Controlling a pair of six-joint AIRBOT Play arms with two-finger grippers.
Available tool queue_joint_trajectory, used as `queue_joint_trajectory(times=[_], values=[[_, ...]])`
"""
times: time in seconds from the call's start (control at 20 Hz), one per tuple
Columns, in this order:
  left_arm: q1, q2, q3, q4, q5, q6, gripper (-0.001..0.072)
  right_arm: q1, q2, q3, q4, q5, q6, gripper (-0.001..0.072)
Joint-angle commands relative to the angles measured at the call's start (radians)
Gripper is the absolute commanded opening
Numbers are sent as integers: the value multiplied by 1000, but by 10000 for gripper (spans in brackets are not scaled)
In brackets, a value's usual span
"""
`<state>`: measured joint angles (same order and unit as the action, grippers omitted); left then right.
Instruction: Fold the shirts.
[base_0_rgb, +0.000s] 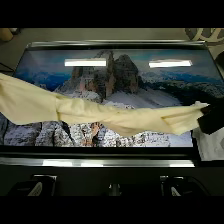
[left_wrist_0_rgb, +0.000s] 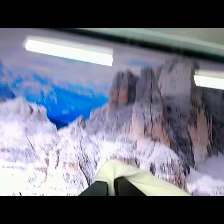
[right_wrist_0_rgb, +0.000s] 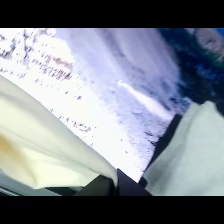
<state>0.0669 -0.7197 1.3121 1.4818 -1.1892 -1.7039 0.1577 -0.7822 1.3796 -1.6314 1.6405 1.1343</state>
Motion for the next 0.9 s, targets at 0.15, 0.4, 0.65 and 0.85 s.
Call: queue_joint_trajectory(times=[0.15,0.4,0.65,0.85], values=[[0,-88,-459,-147,196,64,33,1,-55,-607,129,-492,47,16],[0,-381,-433,-232,274,62,34,1,-182,-628,240,-544,76,16],[37,-504,-287,-344,155,127,720,1,-204,-628,289,-569,72,16],[124,-426,-132,-330,-39,166,719,1,-204,-628,286,-546,21,16]])
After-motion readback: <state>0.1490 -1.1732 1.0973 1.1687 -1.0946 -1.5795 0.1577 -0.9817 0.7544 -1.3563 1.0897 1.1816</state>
